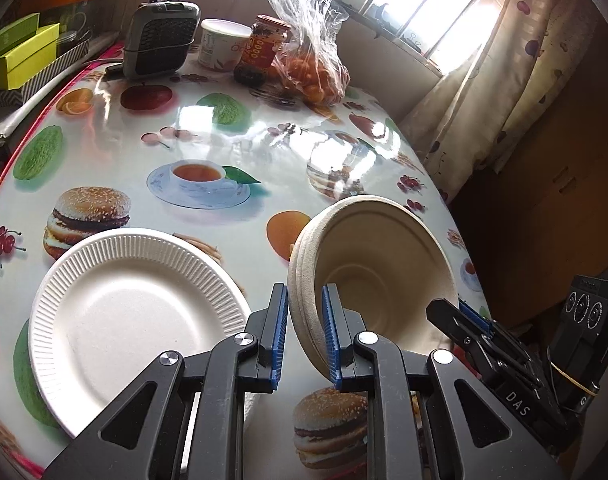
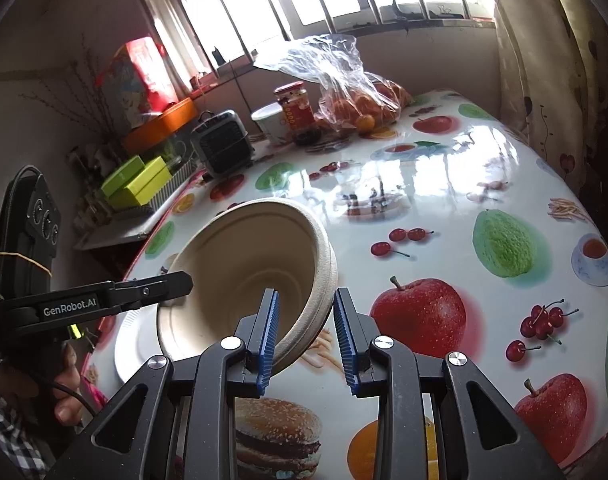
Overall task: Organize plates and bowls
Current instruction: 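Carry the bowl stack with both grippers toward the white plate stack, then lower the bowl stack with both grippers onto the white plates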
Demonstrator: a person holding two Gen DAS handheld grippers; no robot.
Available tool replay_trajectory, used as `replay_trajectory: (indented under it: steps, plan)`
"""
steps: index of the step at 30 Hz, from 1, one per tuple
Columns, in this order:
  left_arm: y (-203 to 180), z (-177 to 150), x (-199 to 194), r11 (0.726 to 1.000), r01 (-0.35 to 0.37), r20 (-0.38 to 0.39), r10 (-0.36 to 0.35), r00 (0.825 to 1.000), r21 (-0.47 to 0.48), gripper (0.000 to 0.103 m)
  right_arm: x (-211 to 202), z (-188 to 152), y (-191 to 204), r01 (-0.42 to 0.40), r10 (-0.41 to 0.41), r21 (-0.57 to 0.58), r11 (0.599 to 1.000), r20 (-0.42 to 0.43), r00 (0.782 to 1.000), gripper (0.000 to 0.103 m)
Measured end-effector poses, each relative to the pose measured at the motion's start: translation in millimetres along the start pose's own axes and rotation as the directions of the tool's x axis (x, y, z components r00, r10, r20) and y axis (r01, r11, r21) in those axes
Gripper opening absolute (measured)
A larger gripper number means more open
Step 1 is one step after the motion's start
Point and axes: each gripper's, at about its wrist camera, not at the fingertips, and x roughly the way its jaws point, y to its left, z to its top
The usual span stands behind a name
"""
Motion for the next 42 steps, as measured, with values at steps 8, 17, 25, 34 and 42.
replay_trajectory:
  steps: [8,17,25,34,42]
  plan:
    - [21,-8,-14,0.999,-0.026,0.022,0.027,0.999,-0.039,0.018,12,-3,21,-0.036,0.035,-0.033,0.999,-0.025,0.999,0.027]
    - [45,-17,-32,0.995,-0.060,0.047,0.064,0.997,-0.084,0.018,25,-6,48,-0.078,0.074,-0.078,0.994,-0.050,0.996,0.027]
    - [62,-19,-47,0.990,-0.081,0.073,0.090,0.993,-0.116,0.018,35,-7,69,-0.109,0.101,-0.114,0.987,-0.074,0.992,0.027]
    - [79,-22,-59,0.984,-0.104,0.090,0.118,0.989,-0.145,0.018,46,-7,89,-0.133,0.120,-0.142,0.981,-0.097,0.988,0.027]
    - [99,-25,-67,0.975,-0.123,0.100,0.143,0.985,-0.186,0.018,61,-7,109,-0.159,0.138,-0.167,0.973,-0.128,0.982,0.027]
